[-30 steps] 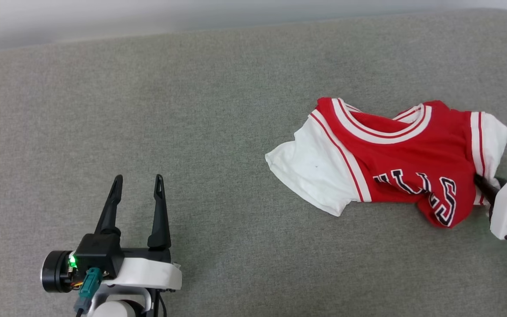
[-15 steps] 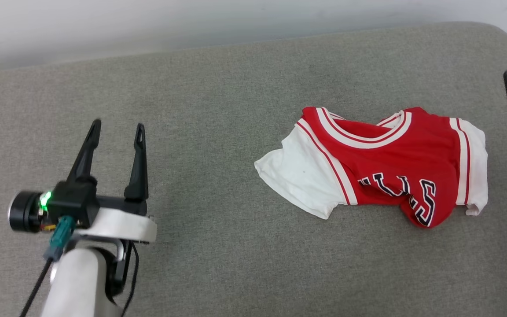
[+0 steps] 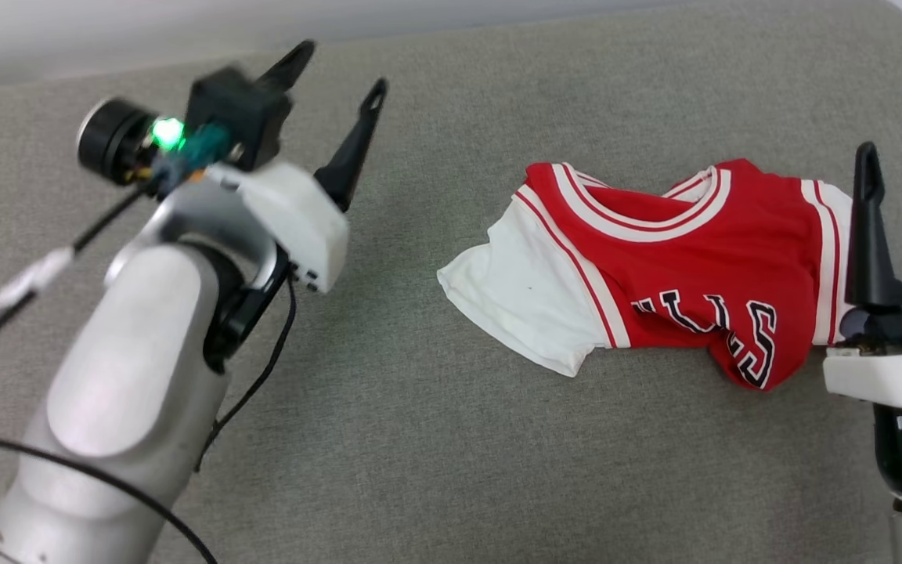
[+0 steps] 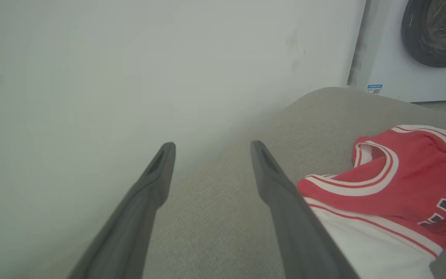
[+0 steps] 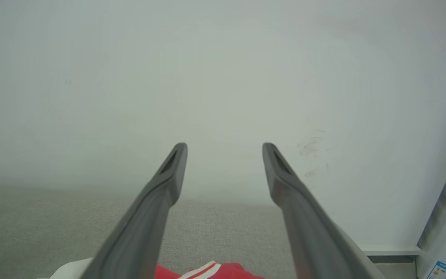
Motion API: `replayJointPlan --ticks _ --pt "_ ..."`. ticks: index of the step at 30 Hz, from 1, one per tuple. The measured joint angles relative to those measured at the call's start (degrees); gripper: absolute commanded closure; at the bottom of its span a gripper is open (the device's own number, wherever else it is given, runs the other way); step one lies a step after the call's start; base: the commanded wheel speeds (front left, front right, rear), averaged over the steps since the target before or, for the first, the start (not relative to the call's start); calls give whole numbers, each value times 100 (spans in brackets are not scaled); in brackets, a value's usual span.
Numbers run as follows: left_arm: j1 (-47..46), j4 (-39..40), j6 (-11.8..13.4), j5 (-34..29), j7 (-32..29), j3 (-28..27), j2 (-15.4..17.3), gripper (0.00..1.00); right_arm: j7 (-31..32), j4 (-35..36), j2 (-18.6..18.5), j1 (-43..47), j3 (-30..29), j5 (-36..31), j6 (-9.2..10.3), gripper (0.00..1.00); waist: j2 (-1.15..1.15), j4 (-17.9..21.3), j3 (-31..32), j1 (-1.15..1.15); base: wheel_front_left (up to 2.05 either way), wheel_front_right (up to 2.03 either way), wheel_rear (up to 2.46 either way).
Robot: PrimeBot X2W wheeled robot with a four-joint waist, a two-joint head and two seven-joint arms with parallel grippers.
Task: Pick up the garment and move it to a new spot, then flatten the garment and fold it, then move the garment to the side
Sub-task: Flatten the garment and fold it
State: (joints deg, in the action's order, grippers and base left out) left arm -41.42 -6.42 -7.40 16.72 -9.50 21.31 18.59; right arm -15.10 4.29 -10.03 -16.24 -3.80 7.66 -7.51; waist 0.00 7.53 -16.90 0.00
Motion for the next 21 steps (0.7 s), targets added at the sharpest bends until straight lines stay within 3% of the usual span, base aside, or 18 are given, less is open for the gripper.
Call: replayJointPlan --ticks 3,4,5,9,15,21 --pt "-602 27 0 600 -742 614 264 0 1 169 93 55 70 -52 0 0 0 73 -133 0 0 0 0" --pt "-602 27 0 600 -742 614 264 0 1 169 93 55 70 -52 0 0 0 73 -133 0 0 0 0" --pt "-961 8 0 1061 -1308 1058 401 0 1 230 131 54 123 -71 0 0 0 130 -224 0 0 0 0" --pt "-1514 -98 0 2007 -2509 1918 594 0 1 293 170 31 231 -130 0 0 0 255 -416 0 0 0 0" --pt "-2301 -348 0 2754 -3818 3072 899 0 1 330 208 -174 493 -261 0 0 0 473 -742 1 0 0 0" --pt "-2740 -702 0 3250 -4658 4095 1012 0 1 324 260 -333 646 -287 0 0 0 679 -1081 1 0 0 0"
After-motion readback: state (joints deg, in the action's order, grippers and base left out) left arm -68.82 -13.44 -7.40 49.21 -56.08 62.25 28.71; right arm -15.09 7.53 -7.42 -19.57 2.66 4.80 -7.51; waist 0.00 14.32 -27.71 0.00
